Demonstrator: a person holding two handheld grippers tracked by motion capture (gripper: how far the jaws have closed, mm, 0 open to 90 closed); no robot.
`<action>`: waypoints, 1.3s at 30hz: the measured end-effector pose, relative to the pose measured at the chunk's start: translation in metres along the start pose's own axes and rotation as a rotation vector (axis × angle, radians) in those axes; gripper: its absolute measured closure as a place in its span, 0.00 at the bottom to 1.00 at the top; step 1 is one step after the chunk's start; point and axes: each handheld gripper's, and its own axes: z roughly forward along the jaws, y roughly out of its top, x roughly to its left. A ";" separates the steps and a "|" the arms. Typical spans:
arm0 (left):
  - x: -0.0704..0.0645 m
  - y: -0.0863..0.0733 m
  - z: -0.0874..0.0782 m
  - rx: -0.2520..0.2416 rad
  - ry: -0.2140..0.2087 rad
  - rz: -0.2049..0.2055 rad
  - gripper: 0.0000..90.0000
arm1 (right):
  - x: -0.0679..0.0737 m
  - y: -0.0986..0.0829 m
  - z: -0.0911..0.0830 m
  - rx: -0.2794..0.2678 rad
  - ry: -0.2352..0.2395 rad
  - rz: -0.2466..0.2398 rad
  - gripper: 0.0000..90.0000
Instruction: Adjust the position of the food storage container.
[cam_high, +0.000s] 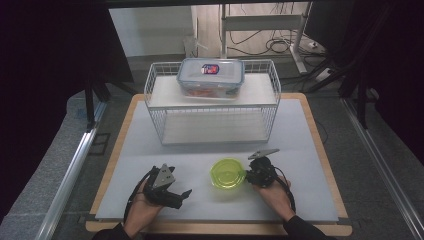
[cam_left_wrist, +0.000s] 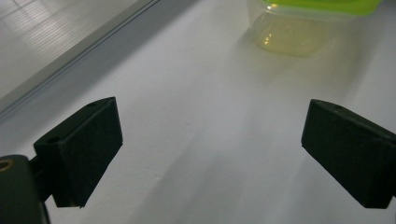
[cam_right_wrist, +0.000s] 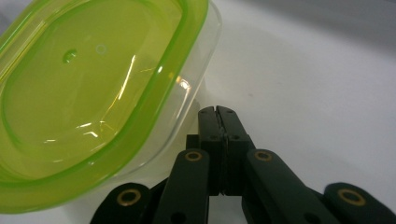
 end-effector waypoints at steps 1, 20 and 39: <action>0.000 0.000 0.000 0.000 0.000 0.000 0.06 | 0.003 0.001 0.002 0.001 0.007 -0.006 1.00; 0.003 0.000 -0.006 0.010 -0.001 -0.022 0.06 | -0.013 -0.008 -0.032 -0.030 -0.072 -0.051 0.74; 0.005 -0.012 -0.015 0.007 0.012 -0.045 0.06 | -0.013 -0.021 -0.054 -0.075 -0.103 -0.066 0.22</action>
